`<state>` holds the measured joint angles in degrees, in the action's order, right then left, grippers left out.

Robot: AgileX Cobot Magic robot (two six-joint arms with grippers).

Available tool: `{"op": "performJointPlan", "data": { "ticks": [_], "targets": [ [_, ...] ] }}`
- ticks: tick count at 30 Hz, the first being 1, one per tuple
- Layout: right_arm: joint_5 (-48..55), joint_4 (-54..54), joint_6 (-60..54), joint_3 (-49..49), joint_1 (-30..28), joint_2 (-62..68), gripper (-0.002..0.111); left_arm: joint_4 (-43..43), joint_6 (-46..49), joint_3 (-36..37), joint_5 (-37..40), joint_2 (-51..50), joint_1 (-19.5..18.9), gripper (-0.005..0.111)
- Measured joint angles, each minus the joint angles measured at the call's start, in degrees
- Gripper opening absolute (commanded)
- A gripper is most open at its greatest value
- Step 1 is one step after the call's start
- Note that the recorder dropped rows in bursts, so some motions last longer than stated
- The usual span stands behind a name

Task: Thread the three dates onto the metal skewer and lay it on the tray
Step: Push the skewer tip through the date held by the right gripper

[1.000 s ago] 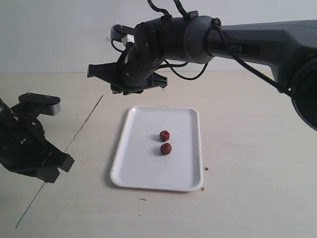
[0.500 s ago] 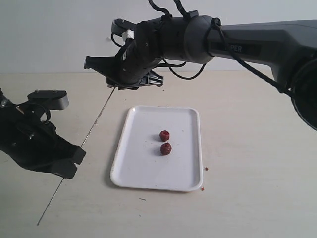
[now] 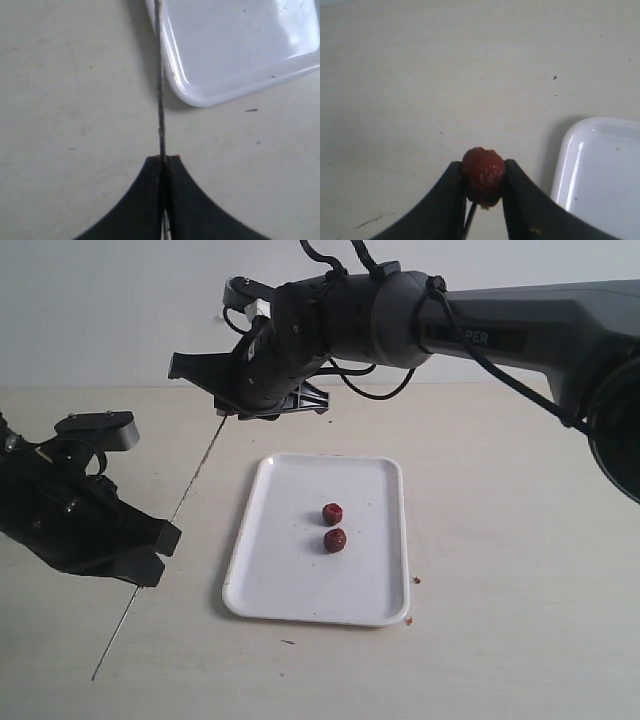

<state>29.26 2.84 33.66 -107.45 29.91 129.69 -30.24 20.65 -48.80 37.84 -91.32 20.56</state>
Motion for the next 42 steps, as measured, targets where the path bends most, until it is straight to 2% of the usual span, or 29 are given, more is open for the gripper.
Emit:
{"op": "performJointPlan", "data": {
  "ticks": [11,23,42],
  "targets": [
    [-0.2,0.0,0.0,0.0,0.0,0.0,0.025,-1.0,0.4,0.1,-2.5,-0.4,0.0,0.000],
    [0.1,0.0,0.0,0.0,0.0,0.0,0.025,-1.4,1.3,-3.6,-5.1,-9.0,0.0,0.000],
    [0.1,0.0,-2.7,-0.1,0.0,0.0,0.025,-4.6,2.3,-8.6,-4.9,-9.4,0.0,0.000]
  ]
}}
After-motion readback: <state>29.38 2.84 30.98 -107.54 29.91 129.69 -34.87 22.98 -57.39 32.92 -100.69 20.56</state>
